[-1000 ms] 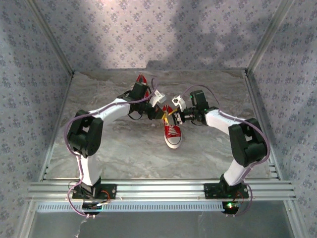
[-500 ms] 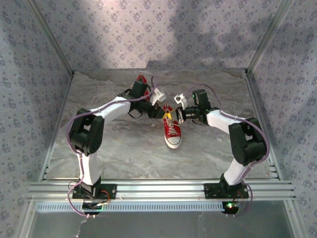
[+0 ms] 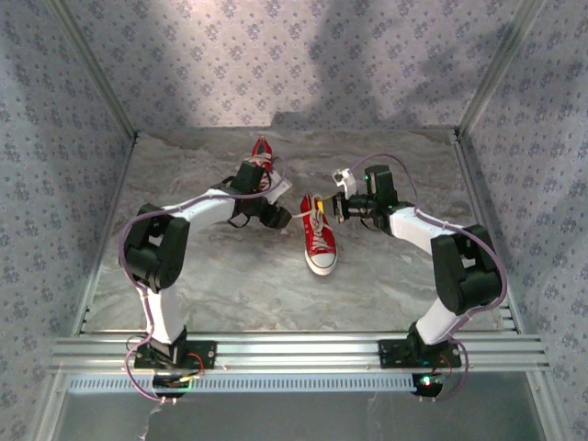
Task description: Tie the shoes
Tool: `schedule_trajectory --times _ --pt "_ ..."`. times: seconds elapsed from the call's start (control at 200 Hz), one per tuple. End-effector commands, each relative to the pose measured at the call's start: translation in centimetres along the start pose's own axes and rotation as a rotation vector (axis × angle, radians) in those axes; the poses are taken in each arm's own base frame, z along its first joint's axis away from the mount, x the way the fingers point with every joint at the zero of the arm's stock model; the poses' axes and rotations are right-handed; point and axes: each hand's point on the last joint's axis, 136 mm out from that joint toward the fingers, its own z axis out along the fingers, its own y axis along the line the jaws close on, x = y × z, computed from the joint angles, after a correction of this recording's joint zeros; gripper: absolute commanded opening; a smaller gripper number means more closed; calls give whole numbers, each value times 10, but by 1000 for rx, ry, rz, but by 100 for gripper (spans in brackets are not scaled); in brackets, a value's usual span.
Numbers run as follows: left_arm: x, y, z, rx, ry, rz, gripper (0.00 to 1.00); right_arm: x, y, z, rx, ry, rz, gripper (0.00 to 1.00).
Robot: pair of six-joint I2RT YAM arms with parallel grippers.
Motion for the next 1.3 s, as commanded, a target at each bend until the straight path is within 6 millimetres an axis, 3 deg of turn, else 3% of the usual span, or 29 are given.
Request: schedule_trajectory --times 0.0,0.445,0.73,1.009,1.214,1.294 --pt "-7 11 -1 -66 -3 123 67 -9 0 -6 14 -26 0 0" --pt "3 7 39 3 147 199 69 -9 5 -8 -1 -15 -5 0" --pt "12 6 56 -15 219 229 63 -9 8 -11 -2 -16 -10 0" --pt "19 -7 54 -2 217 262 43 -10 7 -12 3 -18 -11 0" --pt "15 -9 47 -3 195 246 5 -12 6 -14 14 -27 -3 0" --pt "15 -11 40 -6 193 209 0 -14 6 -17 30 -40 0 0"
